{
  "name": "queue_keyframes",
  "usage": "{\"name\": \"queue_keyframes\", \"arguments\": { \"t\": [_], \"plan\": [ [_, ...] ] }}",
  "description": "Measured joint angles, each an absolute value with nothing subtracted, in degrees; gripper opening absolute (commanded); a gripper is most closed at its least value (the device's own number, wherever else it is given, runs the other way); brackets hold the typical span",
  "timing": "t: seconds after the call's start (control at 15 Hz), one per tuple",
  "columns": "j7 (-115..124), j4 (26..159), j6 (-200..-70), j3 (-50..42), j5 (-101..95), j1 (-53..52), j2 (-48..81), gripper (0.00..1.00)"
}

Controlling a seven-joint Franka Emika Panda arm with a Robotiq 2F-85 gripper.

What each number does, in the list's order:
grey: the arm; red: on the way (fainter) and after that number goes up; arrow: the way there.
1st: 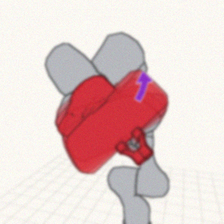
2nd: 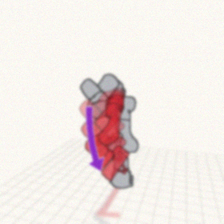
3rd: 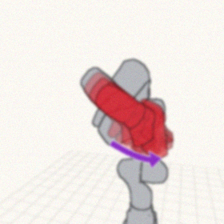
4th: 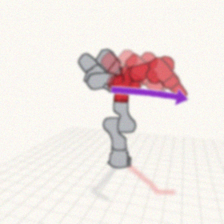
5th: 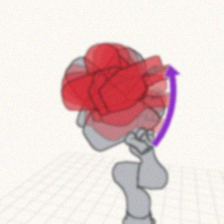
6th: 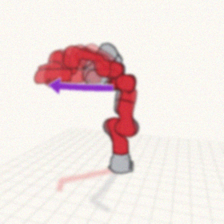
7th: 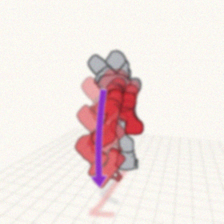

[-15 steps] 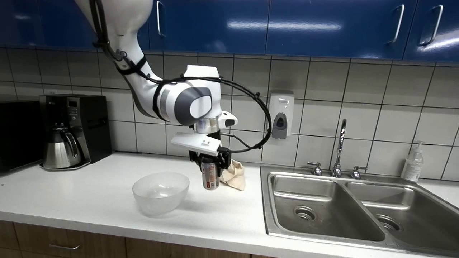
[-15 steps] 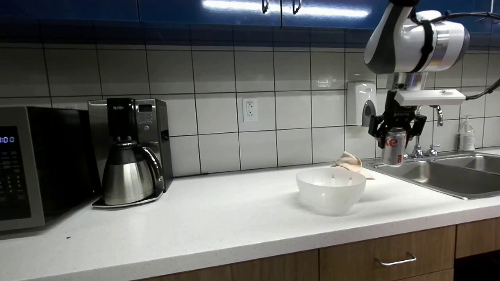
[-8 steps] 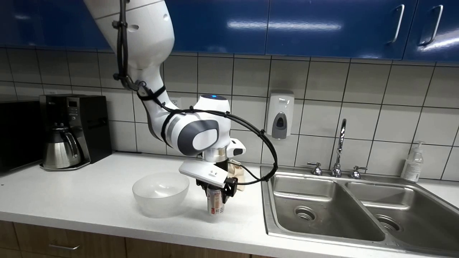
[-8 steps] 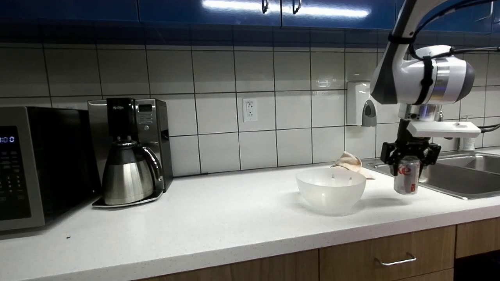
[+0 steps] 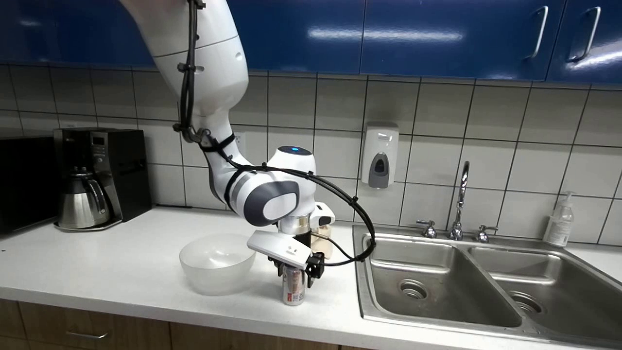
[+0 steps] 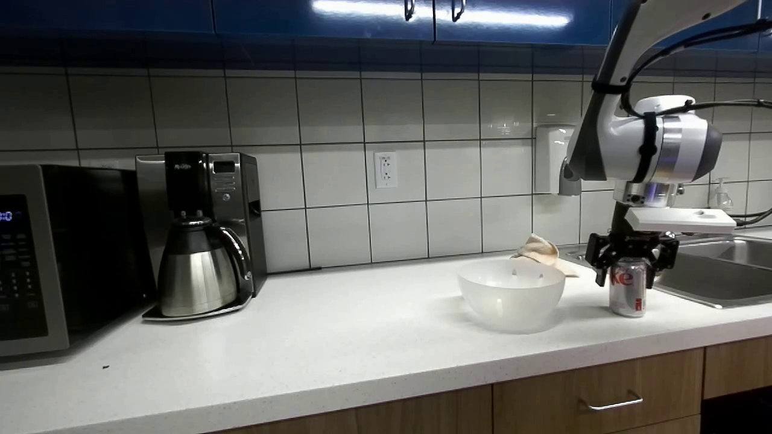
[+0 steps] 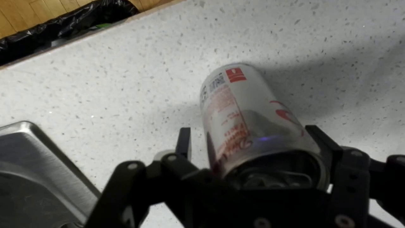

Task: Remove the coke from the bowl and put it on the counter

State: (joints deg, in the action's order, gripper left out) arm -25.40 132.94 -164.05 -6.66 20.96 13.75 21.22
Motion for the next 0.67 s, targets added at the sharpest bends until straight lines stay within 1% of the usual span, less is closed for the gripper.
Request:
{"name": "queue_keyframes", "arguments": {
  "t": [0.27, 0.53, 0.67],
  "plan": [
    [-24.9, 131.8, -164.1, -6.4, 17.8, 13.7, 19.5, 1.00],
    [-23.8, 131.8, -163.9, -6.4, 12.1, 13.5, 13.5, 1.00],
    [-23.7, 132.2, -161.2, -6.3, 10.6, 13.3, 9.5, 1.00]
  ]
}}
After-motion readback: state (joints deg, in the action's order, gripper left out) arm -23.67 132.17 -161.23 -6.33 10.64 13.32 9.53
